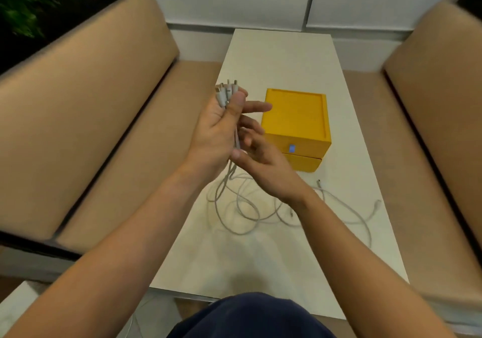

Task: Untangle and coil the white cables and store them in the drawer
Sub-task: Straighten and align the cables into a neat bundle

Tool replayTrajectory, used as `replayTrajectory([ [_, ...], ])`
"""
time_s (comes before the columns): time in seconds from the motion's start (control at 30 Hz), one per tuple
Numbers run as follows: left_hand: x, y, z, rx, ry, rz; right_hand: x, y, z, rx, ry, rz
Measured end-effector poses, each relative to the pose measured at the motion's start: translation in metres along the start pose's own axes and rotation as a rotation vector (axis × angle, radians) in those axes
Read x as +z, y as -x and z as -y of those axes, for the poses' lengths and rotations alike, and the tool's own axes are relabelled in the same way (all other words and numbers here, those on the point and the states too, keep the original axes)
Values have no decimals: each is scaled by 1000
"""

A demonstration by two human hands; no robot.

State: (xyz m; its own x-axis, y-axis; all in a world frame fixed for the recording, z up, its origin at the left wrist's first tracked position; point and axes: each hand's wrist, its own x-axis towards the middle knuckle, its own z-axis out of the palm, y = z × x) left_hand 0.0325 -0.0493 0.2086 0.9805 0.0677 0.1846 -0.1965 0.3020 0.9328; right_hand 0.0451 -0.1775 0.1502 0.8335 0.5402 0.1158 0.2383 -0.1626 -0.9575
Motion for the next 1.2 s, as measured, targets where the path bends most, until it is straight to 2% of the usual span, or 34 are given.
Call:
replayTrajectory([
  [0.17, -13, 1, -8, -48, 189, 9, 9, -3, 3, -18, -195, -94],
  [0.4, -22, 7, -6, -121, 265, -156, 17, -1, 10, 73, -262, -151],
  [0.5, -24, 10, -3, -180, 287, -167, 20, 3, 10, 93, -229, -178],
  [0.6, -29, 13, 1, -229, 278, -111, 24, 7, 9, 89, -157, -243],
  [0.73, -36, 16, 8, -241, 219, -76, 26, 15, 9, 147, -154, -198],
  [0.9, -36, 20, 7, -289, 299, -61, 18, 19, 13, 134, -195, -235],
  [1.2, -41, 22, 13, -369, 270, -16, 12, 29, 12, 148, -5, -190],
])
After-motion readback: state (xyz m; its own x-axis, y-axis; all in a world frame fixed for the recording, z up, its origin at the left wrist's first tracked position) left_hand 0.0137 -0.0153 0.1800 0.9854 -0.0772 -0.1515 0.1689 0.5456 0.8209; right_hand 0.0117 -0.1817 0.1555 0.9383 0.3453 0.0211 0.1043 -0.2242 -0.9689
